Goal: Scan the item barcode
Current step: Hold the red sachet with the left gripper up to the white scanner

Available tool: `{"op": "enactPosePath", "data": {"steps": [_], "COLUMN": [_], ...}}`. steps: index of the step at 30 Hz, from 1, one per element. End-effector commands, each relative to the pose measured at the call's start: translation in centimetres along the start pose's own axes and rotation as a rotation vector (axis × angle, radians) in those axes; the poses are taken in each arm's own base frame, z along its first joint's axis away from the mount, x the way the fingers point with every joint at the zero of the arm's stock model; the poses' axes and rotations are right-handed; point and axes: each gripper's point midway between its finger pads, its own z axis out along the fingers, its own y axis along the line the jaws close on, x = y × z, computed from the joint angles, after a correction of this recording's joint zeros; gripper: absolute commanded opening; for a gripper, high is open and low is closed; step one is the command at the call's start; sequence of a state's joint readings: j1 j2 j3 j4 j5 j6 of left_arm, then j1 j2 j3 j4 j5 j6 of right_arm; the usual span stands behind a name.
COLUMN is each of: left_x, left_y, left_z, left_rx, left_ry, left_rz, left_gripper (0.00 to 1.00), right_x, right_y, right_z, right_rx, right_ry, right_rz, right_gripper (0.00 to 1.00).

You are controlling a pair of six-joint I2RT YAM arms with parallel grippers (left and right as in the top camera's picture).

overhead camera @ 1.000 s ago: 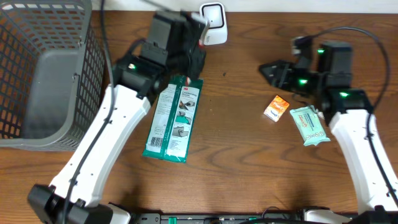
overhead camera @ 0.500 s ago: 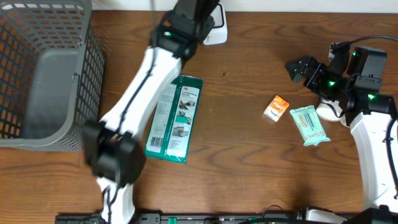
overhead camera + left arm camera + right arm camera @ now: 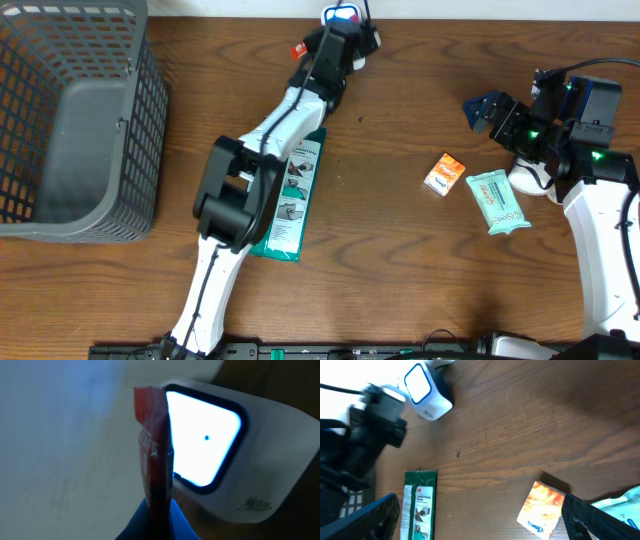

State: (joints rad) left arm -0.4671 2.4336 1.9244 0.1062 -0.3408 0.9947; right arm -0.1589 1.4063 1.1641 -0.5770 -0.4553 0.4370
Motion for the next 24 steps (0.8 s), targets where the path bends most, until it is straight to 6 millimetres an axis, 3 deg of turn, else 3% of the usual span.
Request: {"op": "enactPosePath", "data": {"steps": [1,7,24], "left_x": [0.2,0.8,1.6], "left_y": [-0.7,-1.9,-0.4], "left_z": [0.9,1.7,3.0], "left_rx": [-0.018,-0.009,-0.024], "left_ry": [0.002,0.006,-0.058], "left_rz": [0.073,0.088,0.145], "left_gripper": [0.08,0.08,0.08], "right_x": [-0.5,-0.5,-0.5], "right_y": [0.3,0.3,0.3], "right_z": [-0.6,-0.6,-0.6], "right_rx": [-0.004,-0.004,-0.004], "right_ry": [-0.021,-0.021,-0.021], "right_rz": [-0.012,-0.012,-0.012], "right_gripper": [0.99,0.99,0.99]}}
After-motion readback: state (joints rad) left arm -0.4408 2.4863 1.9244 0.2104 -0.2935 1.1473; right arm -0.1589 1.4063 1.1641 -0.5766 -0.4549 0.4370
